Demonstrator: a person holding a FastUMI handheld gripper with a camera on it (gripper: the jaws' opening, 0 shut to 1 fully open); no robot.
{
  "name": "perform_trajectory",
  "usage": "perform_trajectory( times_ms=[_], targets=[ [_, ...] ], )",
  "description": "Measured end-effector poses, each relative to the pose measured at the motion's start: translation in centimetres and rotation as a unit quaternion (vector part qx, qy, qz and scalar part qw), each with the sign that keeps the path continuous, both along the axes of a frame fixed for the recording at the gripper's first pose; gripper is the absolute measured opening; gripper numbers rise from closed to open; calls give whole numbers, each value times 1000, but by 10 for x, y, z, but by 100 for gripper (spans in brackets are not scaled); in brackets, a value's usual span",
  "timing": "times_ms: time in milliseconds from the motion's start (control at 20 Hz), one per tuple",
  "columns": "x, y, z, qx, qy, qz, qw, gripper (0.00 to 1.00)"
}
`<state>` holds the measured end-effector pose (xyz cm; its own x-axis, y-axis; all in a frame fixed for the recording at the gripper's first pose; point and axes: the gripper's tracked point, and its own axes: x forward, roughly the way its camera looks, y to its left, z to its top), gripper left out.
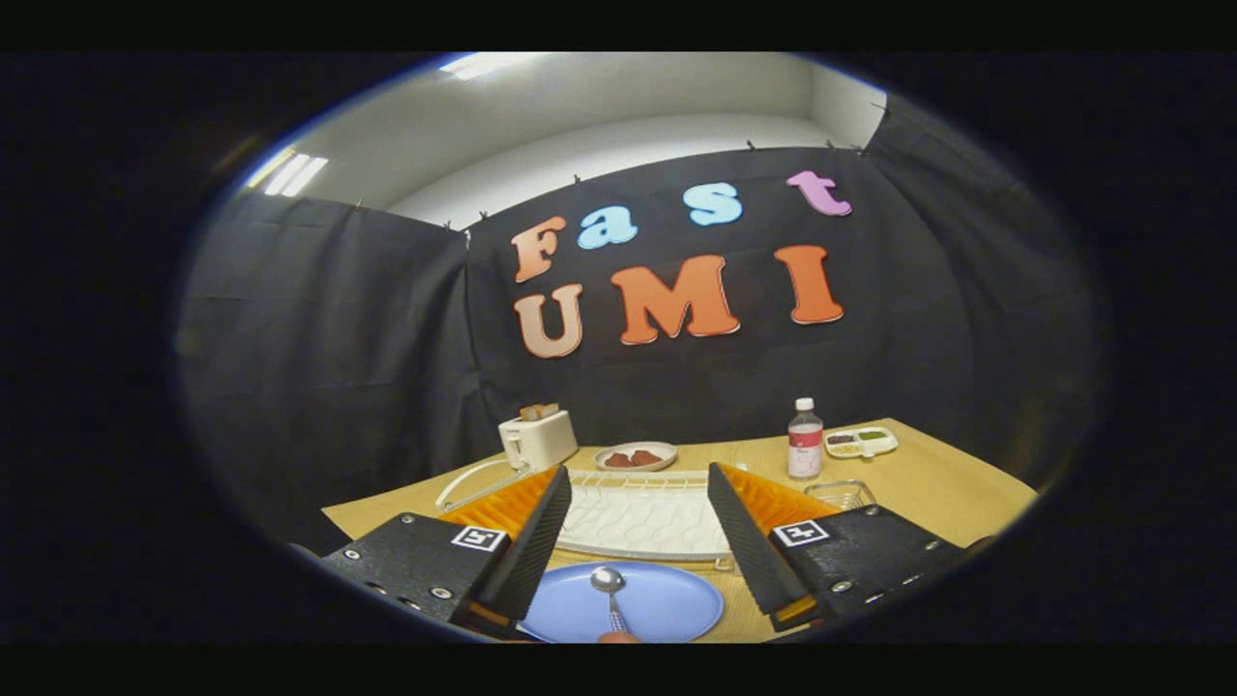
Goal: Take the plate from the dish rack, then take the spoon from the basket and place it into the plate.
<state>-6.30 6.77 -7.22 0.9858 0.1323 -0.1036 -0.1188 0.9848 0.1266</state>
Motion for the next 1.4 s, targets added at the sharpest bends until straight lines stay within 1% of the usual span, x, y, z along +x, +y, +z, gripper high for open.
perform_trajectory(
  times_ms=[150,300,550,700,1150,1400],
  targets=[
    [6,-3,15,-20,-22,-23,999,85],
    [12,-2,23,-37,-31,-35,998,85],
    [23,5,19,-48,-35,-39,997,89],
    [31,4,14,-45,-32,-49,997,91],
    [36,5,12,-61,-32,-65,995,91],
    [34,9,12,-53,-35,-61,996,91]
  ],
)
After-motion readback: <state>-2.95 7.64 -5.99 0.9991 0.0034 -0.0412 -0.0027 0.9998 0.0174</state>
